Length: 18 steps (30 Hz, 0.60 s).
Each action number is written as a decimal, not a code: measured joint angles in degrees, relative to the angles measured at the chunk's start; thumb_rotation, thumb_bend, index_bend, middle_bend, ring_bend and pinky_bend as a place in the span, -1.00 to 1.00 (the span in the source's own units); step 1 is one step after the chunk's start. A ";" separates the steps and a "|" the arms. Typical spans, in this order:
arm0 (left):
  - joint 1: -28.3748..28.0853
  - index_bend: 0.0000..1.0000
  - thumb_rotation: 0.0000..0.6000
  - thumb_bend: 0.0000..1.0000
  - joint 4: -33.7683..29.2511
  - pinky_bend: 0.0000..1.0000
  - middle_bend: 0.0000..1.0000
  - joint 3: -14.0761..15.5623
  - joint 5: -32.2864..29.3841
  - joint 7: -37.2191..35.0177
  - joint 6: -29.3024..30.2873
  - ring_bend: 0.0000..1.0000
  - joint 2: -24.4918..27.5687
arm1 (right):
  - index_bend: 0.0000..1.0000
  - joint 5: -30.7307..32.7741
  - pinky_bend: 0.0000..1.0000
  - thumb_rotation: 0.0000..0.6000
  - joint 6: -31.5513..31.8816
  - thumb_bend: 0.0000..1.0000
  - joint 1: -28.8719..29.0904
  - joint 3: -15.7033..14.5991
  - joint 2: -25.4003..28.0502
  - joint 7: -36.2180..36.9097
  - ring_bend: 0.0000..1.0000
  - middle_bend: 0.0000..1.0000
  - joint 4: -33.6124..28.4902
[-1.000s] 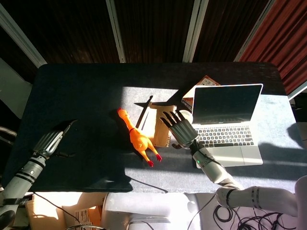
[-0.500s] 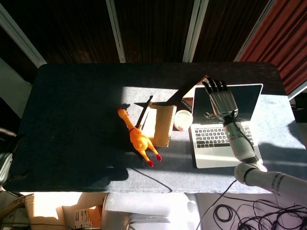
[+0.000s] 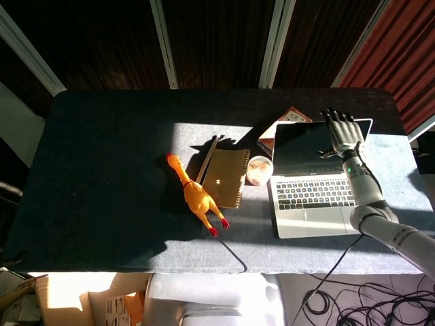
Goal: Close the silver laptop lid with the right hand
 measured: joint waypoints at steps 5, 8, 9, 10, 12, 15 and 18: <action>1.32 -1.00 1.00 -0.85 2.70 -0.69 -0.81 -1.19 1.31 -0.89 4.72 -0.91 -3.98 | -0.93 0.71 -0.99 1.00 -6.15 -0.80 2.04 -1.17 -1.76 2.40 -1.00 -0.82 3.32; 1.85 -1.00 1.00 -0.85 5.34 -0.69 -0.81 -1.69 1.83 -1.92 5.33 -0.91 -6.33 | -0.77 0.66 -0.84 1.00 -6.22 -0.80 2.62 -1.74 -1.56 3.20 -0.96 -0.69 3.81; 1.92 -1.00 1.00 -0.85 5.96 -0.69 -0.81 -1.83 1.92 -2.34 5.29 -0.91 -6.73 | -0.71 0.68 -0.78 1.00 -5.98 -0.80 2.59 -1.87 -1.21 3.30 -0.92 -0.64 3.62; 1.96 -1.00 1.00 -0.84 6.55 -0.69 -0.81 -2.02 1.96 -2.95 5.14 -0.91 -7.05 | -0.61 0.72 -0.64 1.00 -5.78 -0.80 2.54 -2.00 -0.76 3.38 -0.83 -0.54 3.31; 1.97 -1.00 1.00 -0.84 7.20 -0.69 -0.81 -2.26 1.93 -3.86 4.72 -0.91 -7.33 | -0.42 0.87 -0.34 1.00 -5.52 -0.80 2.32 -2.32 0.57 3.62 -0.61 -0.35 2.08; 1.86 -1.00 1.00 -0.84 7.92 -0.69 -0.81 -2.46 1.82 -5.21 3.51 -0.91 -7.52 | -0.30 0.76 -0.17 1.00 -5.20 -0.80 1.81 -2.72 3.04 4.11 -0.46 -0.23 -0.94; 1.78 -1.00 1.00 -0.84 8.50 -0.69 -0.81 -2.58 1.85 -6.02 2.68 -0.91 -7.61 | -0.31 -0.44 -0.16 1.00 -4.13 -0.80 0.98 -3.06 5.70 4.69 -0.45 -0.22 -4.75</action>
